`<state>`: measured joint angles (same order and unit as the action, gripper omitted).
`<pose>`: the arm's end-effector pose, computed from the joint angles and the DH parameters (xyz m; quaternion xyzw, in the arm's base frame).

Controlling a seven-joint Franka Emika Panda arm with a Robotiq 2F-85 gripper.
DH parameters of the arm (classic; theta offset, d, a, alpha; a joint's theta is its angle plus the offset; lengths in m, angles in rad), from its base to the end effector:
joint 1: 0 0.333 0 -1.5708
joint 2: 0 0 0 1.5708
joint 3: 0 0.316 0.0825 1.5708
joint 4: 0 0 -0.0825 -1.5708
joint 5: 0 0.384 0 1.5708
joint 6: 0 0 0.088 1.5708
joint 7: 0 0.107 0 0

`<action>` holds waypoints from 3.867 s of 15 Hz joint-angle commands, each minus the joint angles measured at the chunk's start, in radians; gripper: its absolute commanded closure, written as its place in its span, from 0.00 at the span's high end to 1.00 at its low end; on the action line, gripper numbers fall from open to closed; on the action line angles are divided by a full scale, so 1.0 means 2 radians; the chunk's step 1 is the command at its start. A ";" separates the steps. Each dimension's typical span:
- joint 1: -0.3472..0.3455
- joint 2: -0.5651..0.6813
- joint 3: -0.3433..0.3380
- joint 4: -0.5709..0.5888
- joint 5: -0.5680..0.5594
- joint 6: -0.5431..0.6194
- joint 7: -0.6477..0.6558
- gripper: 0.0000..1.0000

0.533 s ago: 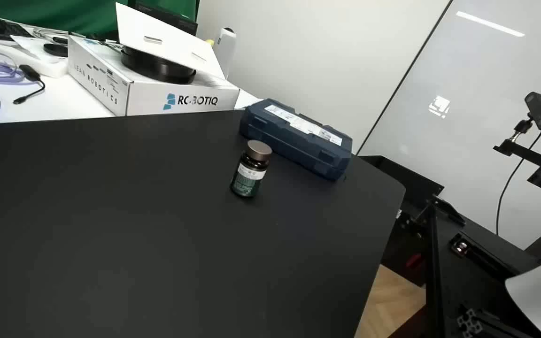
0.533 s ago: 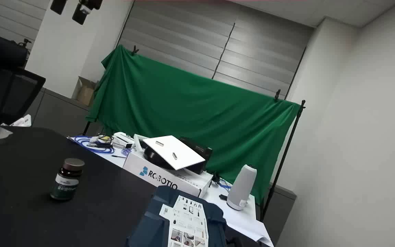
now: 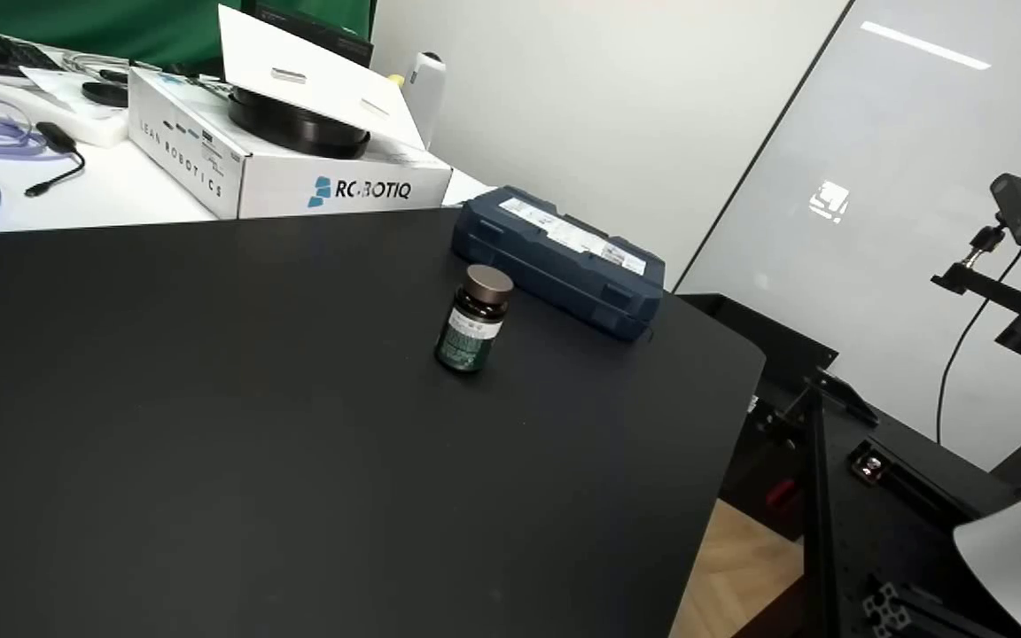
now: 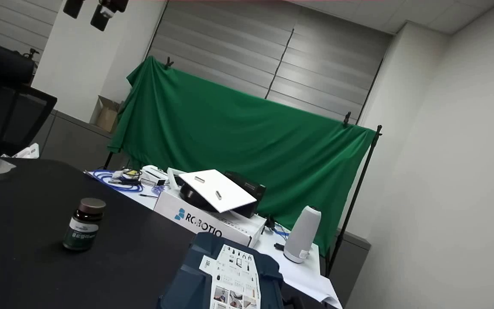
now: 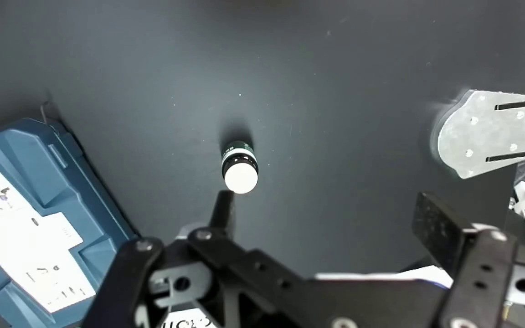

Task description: Place the bottle on the blue box

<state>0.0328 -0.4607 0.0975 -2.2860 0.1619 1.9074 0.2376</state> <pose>0.4174 0.0710 0.5359 -0.9943 0.0812 -0.0299 0.0621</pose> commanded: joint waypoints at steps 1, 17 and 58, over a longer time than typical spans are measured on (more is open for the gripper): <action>0.001 0.008 -0.004 0.005 0.001 0.007 -0.009 1.00; -0.034 0.284 -0.026 0.088 -0.085 0.205 0.092 1.00; 0.065 0.493 -0.091 0.078 -0.062 0.384 0.105 0.38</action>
<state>0.1494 0.5203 -0.0693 -2.1401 0.0220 2.6806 0.4138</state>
